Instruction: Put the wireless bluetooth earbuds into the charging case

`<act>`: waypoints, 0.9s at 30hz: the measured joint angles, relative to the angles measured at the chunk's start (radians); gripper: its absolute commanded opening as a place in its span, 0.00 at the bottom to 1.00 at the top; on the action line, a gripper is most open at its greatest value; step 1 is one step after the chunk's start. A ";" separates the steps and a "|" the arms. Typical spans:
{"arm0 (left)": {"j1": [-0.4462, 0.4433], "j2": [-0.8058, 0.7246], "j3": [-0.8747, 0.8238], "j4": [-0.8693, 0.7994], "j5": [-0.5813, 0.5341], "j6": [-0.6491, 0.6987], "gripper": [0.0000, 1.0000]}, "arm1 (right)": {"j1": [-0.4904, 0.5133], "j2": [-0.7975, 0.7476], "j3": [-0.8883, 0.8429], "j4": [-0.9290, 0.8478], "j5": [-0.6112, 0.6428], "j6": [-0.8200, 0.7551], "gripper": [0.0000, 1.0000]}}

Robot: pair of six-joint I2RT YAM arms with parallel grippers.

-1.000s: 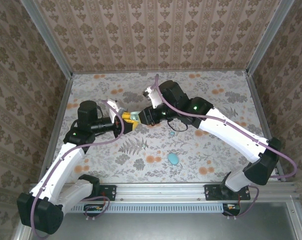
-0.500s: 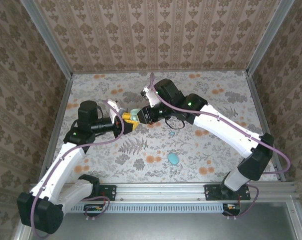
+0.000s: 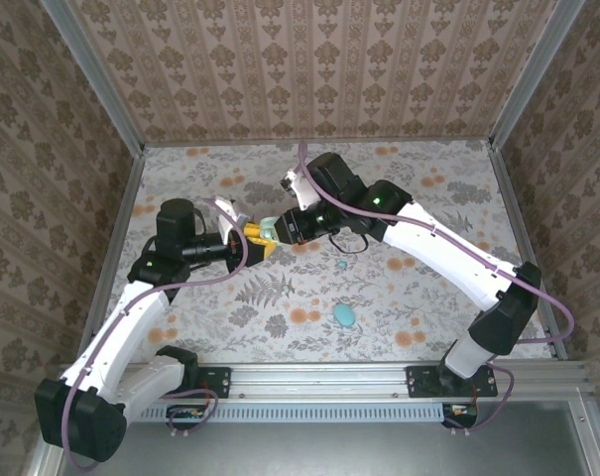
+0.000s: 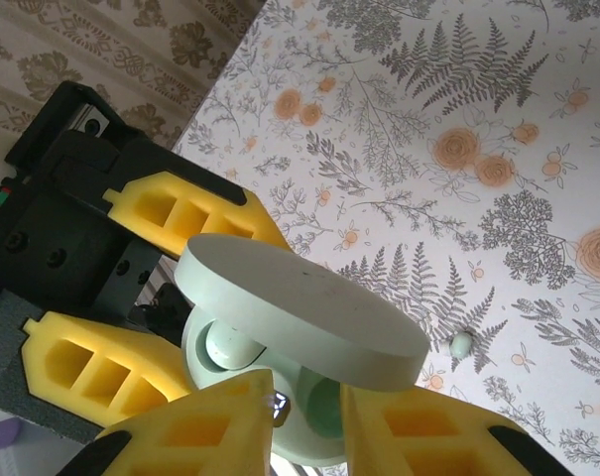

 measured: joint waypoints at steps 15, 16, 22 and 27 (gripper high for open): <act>0.138 -0.025 -0.012 -0.068 -0.015 0.011 0.00 | -0.068 -0.116 -0.273 0.203 0.012 0.134 0.39; 0.150 -0.032 -0.013 -0.073 -0.016 0.011 0.00 | -0.068 -0.120 -0.293 0.220 0.017 0.139 0.39; 0.217 -0.082 -0.029 -0.115 -0.031 0.015 0.00 | -0.053 -0.009 -0.383 0.299 0.065 0.154 0.37; 0.245 -0.109 -0.042 -0.139 -0.038 0.018 0.00 | -0.016 0.229 -0.336 0.290 0.094 0.125 0.39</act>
